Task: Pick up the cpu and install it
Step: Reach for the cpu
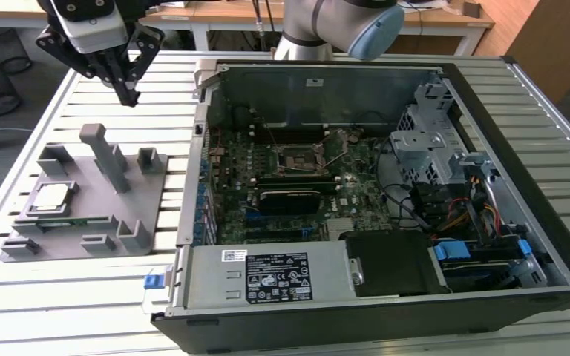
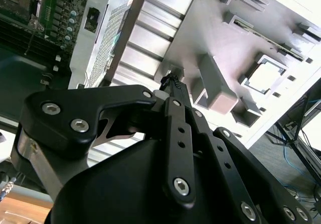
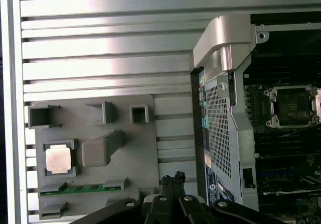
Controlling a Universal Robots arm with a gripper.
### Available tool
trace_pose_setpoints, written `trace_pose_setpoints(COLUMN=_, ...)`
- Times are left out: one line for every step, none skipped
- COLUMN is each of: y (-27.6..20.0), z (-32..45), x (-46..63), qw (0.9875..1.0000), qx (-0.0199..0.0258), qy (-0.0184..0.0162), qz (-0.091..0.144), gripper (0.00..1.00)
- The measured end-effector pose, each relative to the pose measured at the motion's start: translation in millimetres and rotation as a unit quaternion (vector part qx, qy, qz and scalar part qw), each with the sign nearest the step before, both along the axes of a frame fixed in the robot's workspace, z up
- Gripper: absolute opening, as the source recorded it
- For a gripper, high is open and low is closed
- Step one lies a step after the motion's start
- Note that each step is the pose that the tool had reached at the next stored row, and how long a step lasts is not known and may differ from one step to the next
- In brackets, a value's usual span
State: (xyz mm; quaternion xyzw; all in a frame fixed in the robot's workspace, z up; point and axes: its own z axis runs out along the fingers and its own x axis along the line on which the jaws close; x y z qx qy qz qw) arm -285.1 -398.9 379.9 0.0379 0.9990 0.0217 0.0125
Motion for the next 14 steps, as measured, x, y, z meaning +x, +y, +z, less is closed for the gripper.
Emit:
trace_pose_setpoints(y=0.0, z=-0.1, x=-0.5, qw=1.0, qx=0.0, qy=0.0, qz=0.0, gripper=0.11)
trace_pose_setpoints(y=0.0, z=-0.1, x=-1.1, qw=1.0, qx=0.0, qy=0.0, qz=0.0, gripper=0.11)
trace_pose_setpoints(y=0.0, z=-0.2, x=-1.7, qw=1.0, qx=0.0, qy=0.0, qz=0.0, gripper=0.11)
trace_pose_setpoints(y=0.0, z=-0.2, x=-2.2, qw=1.0, qx=0.0, qy=0.0, qz=0.0, gripper=0.11)
trace_pose_setpoints(y=0.0, z=-0.2, x=-2.8, qw=1.0, qx=0.0, qy=0.0, qz=0.0, gripper=0.11)
trace_pose_setpoints(y=0.0, z=-0.3, x=-3.3, qw=1.0, qx=0.0, qy=0.0, qz=0.0, gripper=0.11)
trace_pose_setpoints(y=0.0, z=-0.4, x=-4.0, qw=1.0, qx=0.0, qy=0.0, qz=0.0, gripper=0.11)
trace_pose_setpoints(y=0.0, z=-0.4, x=-4.5, qw=1.0, qx=0.0, qy=0.0, qz=0.0, gripper=0.11)
trace_pose_setpoints(y=0.0, z=-0.4, x=-5.1, qw=1.0, qx=0.0, qy=0.0, qz=0.0, gripper=0.11)
trace_pose_setpoints(y=0.0, z=-0.5, x=-5.6, qw=1.0, qx=0.0, qy=0.0, qz=0.0, gripper=0.11)
trace_pose_setpoints(y=0.0, z=-0.5, x=-6.1, qw=1.0, qx=0.0, qy=0.0, qz=0.0, gripper=0.11)
trace_pose_setpoints(y=0.0, z=-0.6, x=-6.7, qw=1.0, qx=0.0, qy=0.0, qz=0.0, gripper=0.11)
trace_pose_setpoints(y=0.0, z=-0.6, x=-7.2, qw=1.0, qx=0.0, qy=0.0, qz=0.0, gripper=0.11)
trace_pose_setpoints(y=0.0, z=-0.7, x=-7.8, qw=1.0, qx=0.0, qy=0.0, qz=0.0, gripper=0.11)
